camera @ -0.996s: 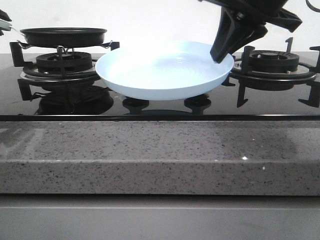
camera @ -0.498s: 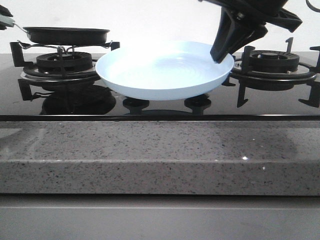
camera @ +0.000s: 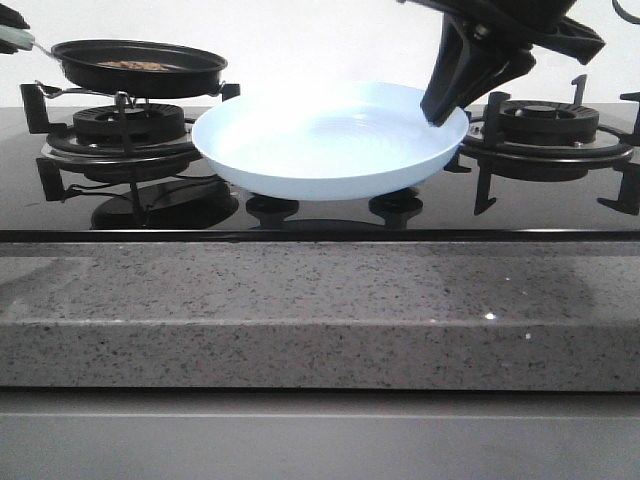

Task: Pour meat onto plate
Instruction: 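Lift the frying pan with the left gripper over the held plate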

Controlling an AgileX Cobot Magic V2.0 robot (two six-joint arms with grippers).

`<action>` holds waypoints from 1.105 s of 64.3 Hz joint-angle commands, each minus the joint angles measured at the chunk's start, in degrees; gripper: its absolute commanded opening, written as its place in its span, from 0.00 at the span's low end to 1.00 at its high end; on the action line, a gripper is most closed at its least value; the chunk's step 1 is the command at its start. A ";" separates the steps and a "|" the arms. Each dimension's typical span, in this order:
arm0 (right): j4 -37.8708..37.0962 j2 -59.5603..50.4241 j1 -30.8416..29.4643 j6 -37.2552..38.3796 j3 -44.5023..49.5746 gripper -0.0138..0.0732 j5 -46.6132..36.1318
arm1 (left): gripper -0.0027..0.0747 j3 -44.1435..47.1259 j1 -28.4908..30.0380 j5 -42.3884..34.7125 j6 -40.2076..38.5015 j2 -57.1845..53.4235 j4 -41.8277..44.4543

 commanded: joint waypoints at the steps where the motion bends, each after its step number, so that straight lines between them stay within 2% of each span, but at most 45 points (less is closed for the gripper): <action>1: 1.76 -2.87 0.03 -0.40 -1.33 0.03 -2.40 | 0.03 -1.78 0.11 3.34 0.34 -2.77 -4.96; 22: 1.76 -2.87 0.03 -0.40 -1.33 0.03 -2.40 | 0.03 -1.78 0.11 4.40 1.86 -5.66 -6.25; 41: 1.76 -2.87 0.03 -0.40 -1.33 0.03 -2.40 | 0.04 -1.25 0.00 4.42 2.78 -13.65 -5.04; 71: 1.76 -2.87 0.03 -0.40 -1.33 0.03 -2.40 | 0.04 9.74 -1.43 2.97 7.52 -31.43 -5.57</action>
